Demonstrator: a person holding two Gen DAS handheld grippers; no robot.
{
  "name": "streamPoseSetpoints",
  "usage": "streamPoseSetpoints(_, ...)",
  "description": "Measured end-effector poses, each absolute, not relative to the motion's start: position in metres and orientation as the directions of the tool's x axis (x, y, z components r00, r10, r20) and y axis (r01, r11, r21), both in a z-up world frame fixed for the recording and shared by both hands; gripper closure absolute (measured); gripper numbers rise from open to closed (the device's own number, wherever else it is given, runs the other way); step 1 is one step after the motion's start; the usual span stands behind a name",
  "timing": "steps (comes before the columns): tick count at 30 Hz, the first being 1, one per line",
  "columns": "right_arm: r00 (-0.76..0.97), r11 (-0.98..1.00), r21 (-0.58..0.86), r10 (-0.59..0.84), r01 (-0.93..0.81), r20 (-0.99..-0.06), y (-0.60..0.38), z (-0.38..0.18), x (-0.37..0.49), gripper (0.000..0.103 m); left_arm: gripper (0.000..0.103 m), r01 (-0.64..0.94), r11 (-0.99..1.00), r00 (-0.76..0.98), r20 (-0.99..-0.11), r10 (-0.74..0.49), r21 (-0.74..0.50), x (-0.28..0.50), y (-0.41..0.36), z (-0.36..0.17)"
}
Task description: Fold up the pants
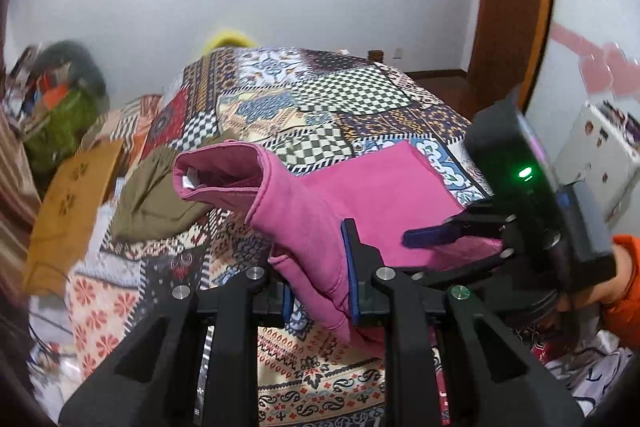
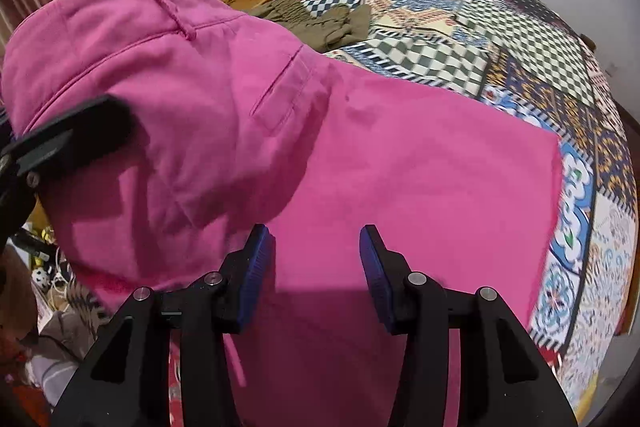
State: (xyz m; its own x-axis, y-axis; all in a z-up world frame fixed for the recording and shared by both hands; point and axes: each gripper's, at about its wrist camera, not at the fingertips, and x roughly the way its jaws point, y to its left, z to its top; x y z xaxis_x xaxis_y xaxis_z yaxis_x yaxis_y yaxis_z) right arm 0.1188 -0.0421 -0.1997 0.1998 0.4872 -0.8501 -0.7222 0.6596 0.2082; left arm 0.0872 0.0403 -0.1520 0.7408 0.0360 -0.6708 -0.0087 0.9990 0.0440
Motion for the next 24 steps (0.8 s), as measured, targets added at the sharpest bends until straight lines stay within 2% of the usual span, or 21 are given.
streamPoseSetpoints(10, 0.318, 0.794, 0.193, 0.435, -0.576, -0.842, -0.137, -0.197, 0.122, 0.06, 0.083, 0.054, 0.997, 0.728, -0.685, 0.005, 0.064, 0.101, 0.014, -0.147)
streamPoseSetpoints(14, 0.306, 0.812, 0.202, 0.419, -0.547, -0.855, -0.156, -0.208, 0.118, 0.06, 0.083, 0.082, 0.994, 0.723, -0.691, -0.01, 0.072, 0.108, 0.004, -0.147)
streamPoseSetpoints(24, 0.284, 0.809, 0.307, 0.489, -0.502, -0.824, -0.172, -0.219, 0.115, 0.06, 0.083, 0.16, 0.986, 0.686, -0.724, -0.077, 0.047, 0.125, -0.023, -0.152)
